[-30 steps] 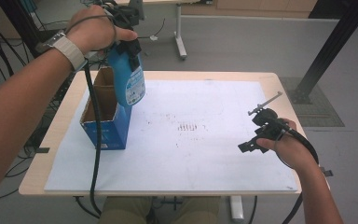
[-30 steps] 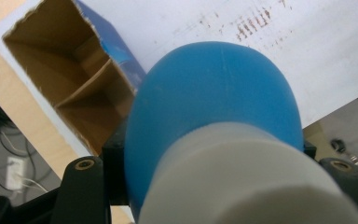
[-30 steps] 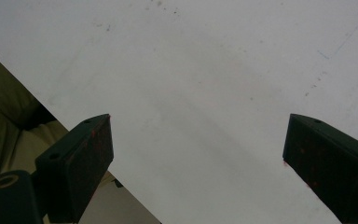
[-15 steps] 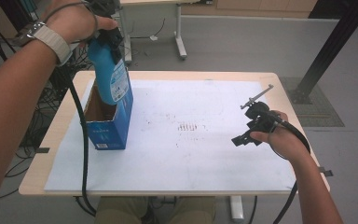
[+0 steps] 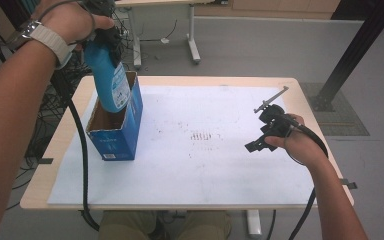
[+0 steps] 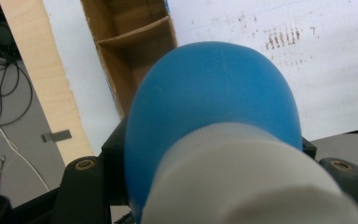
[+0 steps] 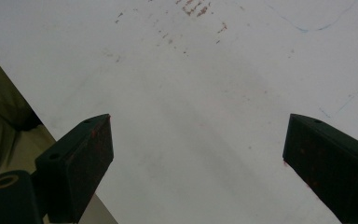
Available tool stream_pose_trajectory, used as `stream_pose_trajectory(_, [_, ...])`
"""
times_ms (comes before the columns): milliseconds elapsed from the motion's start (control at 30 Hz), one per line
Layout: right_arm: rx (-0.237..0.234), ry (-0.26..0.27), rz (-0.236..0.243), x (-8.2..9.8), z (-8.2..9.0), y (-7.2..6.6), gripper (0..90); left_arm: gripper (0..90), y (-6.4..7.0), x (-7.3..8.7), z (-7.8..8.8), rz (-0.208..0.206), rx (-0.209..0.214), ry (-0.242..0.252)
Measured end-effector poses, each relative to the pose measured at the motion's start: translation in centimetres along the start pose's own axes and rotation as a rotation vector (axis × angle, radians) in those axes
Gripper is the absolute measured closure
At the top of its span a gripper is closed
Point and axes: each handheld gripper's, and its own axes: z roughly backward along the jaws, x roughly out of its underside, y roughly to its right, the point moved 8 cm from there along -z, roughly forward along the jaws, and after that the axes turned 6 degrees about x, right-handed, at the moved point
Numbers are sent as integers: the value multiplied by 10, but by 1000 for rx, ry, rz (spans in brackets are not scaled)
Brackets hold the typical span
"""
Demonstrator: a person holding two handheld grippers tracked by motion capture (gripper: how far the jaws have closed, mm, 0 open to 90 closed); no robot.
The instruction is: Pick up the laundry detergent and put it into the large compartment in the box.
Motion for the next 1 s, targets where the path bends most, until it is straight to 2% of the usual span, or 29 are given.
stream_pose_trajectory(400, [-14, 0, 11, -6, -7, 2, 82, 387, -17, 1, -5, 77, -5, -1])
stream_pose_trajectory(1000, [-19, 3, 21, -7, -9, 4, 82, 386, -24, 3, -6, 113, -1, 8])
